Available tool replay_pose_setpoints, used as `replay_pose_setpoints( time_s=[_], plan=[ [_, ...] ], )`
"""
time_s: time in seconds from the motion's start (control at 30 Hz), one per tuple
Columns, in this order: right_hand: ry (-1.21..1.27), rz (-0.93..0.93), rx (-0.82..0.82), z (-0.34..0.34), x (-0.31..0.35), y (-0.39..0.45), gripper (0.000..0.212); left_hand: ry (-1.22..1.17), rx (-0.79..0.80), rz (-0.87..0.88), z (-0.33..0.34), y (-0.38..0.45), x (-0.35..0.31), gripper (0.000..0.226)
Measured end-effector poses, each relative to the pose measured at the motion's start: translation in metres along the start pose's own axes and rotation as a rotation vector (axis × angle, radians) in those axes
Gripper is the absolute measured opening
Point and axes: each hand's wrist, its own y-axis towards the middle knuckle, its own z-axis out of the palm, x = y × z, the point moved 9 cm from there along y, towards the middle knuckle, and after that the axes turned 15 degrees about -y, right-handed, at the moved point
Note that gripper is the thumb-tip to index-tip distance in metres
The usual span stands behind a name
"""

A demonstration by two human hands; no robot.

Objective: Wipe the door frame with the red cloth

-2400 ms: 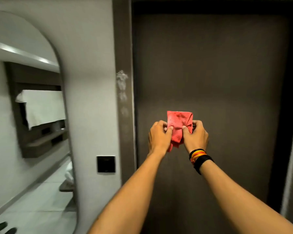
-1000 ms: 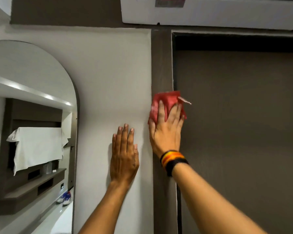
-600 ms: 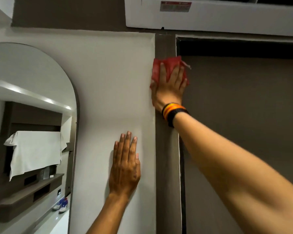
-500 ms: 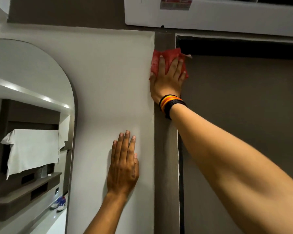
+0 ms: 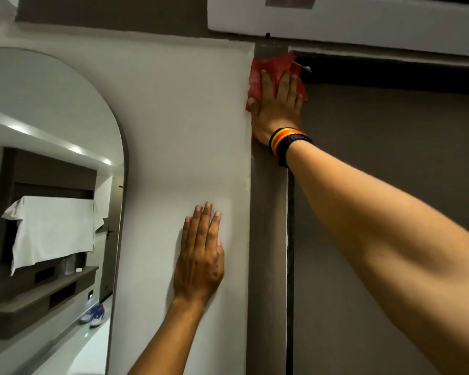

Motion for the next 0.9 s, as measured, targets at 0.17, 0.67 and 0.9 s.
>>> replay_pose_setpoints(
  time_s=[0.17, 0.67, 0.9],
  plan=[
    [0.033, -0.043, -0.018, 0.035, -0.006, -0.128, 0.067, -0.167, 0.049, -0.049, -0.013, 0.004, -0.005, 0.051],
    [0.134, 0.024, 0.463, 0.139, -0.033, -0.552, 0.098, -0.563, 0.378, -0.849, -0.009, -0.261, -0.059, 0.031],
    [0.569, 0.088, 0.714, 0.084, -0.077, -0.589, 0.073, -0.599, 0.54, -0.833, -0.029, -0.274, -0.103, 0.011]
  ],
)
